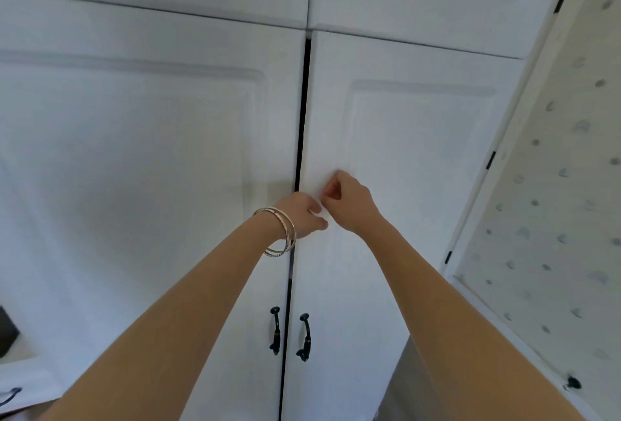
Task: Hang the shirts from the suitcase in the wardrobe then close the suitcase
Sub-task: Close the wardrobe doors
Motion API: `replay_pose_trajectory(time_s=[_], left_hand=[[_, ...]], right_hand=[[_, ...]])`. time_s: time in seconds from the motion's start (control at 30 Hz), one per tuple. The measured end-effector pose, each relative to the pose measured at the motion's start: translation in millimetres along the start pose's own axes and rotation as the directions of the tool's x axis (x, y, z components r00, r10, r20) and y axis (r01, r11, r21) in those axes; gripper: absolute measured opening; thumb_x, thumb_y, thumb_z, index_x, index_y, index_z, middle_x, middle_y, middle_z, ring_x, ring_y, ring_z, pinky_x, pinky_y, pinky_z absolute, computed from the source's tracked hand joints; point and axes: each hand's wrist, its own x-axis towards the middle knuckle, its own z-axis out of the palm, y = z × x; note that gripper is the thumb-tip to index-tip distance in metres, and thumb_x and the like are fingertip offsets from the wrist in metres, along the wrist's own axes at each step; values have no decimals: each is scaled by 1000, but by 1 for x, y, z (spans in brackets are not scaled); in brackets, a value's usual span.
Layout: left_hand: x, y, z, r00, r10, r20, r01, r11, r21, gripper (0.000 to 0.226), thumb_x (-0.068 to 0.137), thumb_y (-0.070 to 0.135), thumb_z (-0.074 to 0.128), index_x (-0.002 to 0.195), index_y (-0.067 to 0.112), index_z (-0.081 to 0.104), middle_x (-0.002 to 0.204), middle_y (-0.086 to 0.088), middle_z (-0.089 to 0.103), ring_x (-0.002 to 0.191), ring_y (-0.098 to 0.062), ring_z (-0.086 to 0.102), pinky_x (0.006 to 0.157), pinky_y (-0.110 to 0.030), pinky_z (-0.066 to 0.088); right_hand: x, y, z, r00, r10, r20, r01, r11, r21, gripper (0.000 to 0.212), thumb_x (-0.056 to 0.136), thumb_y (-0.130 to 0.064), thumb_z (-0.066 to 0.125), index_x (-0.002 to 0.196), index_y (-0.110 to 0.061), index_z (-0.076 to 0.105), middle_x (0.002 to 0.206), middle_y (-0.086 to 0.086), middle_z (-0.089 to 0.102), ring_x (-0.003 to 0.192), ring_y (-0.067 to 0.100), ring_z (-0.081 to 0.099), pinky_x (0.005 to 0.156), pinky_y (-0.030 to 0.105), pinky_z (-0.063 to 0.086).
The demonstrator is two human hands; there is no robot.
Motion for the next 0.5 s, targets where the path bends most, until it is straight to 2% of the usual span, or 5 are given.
replay_pose_trajectory(time_s=[0.1,0.23,0.3,0.4,0.5], left_hand=[[11,-4,-1,999,-21,-28,20,999,-32,49,83,20,61,129,6,49,127,-13,58,116,-30,56,97,-33,44],[27,-10,0,998,-46,-40,44,998,-46,48,81,20,61,126,6,52,124,-16,60,115,-32,56,94,-34,45],[32,-9,1,999,-34,-33,32,998,-44,42,80,17,61,118,1,57,111,-20,64,107,-37,59,82,-33,46],[34,-5,3,999,-22,-26,21,999,-27,24,79,10,60,99,-4,60,72,-18,59,72,-40,52,63,-25,38],[38,0,5,999,33,-28,-31,997,67,23,74,16,60,94,4,58,71,-7,61,73,-29,57,68,-31,47]], right_hand=[[12,3,9,999,-26,-35,26,1000,-5,20,84,-2,49,72,-17,42,69,-9,46,67,12,44,52,11,33],[25,3,13,999,-38,-6,38,999,-4,15,82,4,46,84,-11,46,84,0,52,77,18,47,62,21,36],[27,2,15,999,-38,7,39,999,-12,18,80,6,46,87,-11,44,91,5,52,81,20,47,69,27,37],[29,3,16,999,-20,50,20,1000,-9,19,80,4,48,90,-11,42,100,8,52,83,21,46,69,29,37],[27,3,9,993,-17,115,13,999,34,19,83,2,48,94,-13,46,102,7,53,87,20,48,65,24,39]])
